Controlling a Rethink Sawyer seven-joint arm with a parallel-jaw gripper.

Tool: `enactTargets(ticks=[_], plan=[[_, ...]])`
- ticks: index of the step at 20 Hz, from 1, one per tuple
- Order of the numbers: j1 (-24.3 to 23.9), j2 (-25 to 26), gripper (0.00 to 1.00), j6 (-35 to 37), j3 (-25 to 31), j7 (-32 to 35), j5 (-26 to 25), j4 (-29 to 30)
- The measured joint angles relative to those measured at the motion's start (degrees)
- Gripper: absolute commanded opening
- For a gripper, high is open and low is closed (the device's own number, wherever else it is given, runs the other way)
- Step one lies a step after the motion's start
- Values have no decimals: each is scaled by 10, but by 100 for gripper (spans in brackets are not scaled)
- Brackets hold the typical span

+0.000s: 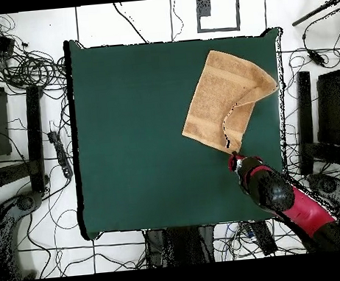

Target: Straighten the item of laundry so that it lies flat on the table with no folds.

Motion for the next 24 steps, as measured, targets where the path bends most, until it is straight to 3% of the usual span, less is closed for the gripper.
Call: enactTargets(ticks=[24], plan=[[-38, -6, 0, 26, 0, 0, 0, 8]])
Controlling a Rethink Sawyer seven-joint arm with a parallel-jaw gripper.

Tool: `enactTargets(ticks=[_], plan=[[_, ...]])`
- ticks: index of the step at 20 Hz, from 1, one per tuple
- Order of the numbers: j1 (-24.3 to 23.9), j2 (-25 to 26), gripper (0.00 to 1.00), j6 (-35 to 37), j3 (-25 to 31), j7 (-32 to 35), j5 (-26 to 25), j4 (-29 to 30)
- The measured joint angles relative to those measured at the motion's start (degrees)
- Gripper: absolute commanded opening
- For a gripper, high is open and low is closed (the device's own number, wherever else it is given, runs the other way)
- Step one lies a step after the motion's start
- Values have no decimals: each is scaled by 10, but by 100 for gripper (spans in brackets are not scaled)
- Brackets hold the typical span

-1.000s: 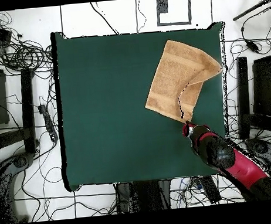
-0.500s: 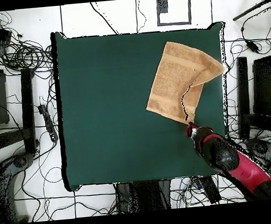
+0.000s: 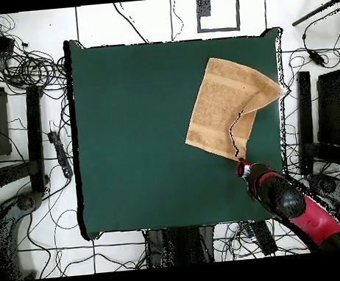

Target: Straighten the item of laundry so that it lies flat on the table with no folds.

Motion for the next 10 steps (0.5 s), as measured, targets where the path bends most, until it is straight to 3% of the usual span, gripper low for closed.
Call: enactTargets(ticks=[10], plan=[[-32, 1, 0, 8, 10, 0, 0, 7]])
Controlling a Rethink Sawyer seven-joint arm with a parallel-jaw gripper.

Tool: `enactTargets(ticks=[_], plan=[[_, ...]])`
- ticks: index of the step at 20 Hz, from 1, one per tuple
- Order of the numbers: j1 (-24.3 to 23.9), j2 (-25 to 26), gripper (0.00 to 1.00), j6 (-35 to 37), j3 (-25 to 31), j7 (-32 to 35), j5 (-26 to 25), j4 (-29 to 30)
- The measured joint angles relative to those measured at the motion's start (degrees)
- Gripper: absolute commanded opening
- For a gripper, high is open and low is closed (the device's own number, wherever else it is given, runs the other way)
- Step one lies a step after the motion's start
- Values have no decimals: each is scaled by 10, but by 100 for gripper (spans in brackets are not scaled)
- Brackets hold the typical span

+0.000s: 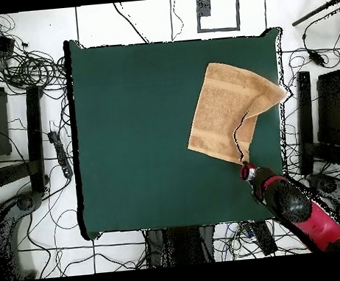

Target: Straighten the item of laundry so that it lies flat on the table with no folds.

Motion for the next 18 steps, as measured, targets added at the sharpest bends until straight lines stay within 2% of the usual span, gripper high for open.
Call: enactTargets(ticks=[18], plan=[[-26, 5, 0, 0, 24, 0, 0, 18]])
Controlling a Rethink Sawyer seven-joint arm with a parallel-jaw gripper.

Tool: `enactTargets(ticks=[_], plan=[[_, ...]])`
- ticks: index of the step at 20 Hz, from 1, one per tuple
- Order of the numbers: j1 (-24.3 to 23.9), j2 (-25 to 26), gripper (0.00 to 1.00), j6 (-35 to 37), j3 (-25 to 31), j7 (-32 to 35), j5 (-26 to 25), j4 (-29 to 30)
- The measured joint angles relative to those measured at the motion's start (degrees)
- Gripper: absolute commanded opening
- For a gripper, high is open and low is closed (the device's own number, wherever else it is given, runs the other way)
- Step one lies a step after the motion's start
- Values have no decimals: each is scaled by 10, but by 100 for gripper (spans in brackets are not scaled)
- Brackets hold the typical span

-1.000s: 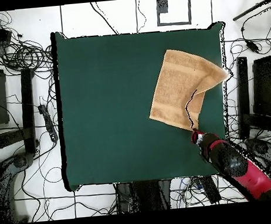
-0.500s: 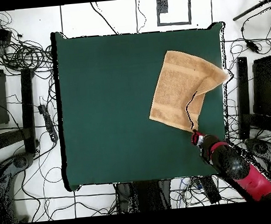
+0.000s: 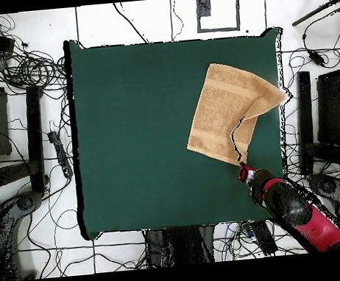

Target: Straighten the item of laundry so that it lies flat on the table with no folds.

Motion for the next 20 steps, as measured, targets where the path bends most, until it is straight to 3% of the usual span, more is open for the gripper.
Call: enactTargets(ticks=[20], plan=[[-32, 18, 0, 0, 22, 0, 0, 2]])
